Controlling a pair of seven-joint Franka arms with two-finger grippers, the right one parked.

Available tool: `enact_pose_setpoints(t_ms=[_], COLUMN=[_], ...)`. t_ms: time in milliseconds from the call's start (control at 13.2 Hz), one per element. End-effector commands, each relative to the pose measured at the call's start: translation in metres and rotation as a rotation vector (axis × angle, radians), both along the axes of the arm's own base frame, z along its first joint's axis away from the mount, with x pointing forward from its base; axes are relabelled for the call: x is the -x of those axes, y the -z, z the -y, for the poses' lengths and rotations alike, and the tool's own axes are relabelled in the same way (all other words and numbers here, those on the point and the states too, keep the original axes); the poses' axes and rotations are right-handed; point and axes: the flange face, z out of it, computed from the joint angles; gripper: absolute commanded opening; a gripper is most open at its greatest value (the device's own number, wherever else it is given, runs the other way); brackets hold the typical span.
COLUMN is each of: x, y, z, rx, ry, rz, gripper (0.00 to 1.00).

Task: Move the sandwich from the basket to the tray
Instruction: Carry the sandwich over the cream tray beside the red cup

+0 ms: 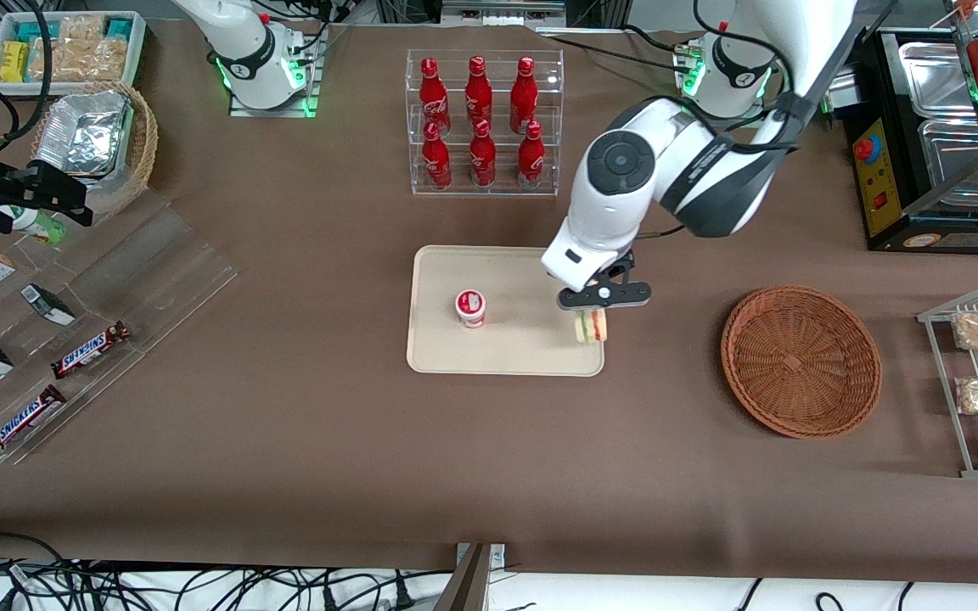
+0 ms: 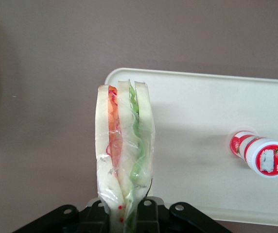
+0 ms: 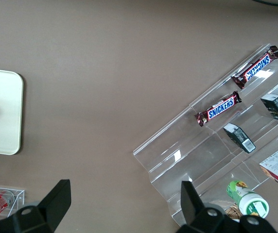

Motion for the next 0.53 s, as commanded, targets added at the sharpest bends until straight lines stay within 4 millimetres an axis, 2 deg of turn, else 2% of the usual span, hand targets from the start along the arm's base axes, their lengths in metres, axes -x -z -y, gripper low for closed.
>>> enact_pose_setpoints(t_ms=[0, 227, 455], x=[0.001, 0.005, 0.012], y=[0.034, 0.067, 0.086], z=[0.017, 0.025, 0.034], rx=[-0.008, -0.013, -0.014], ry=[0.06, 0.084, 0.103], rz=[0.01, -0.018, -0.036], gripper=[0.12, 0.13, 0.2])
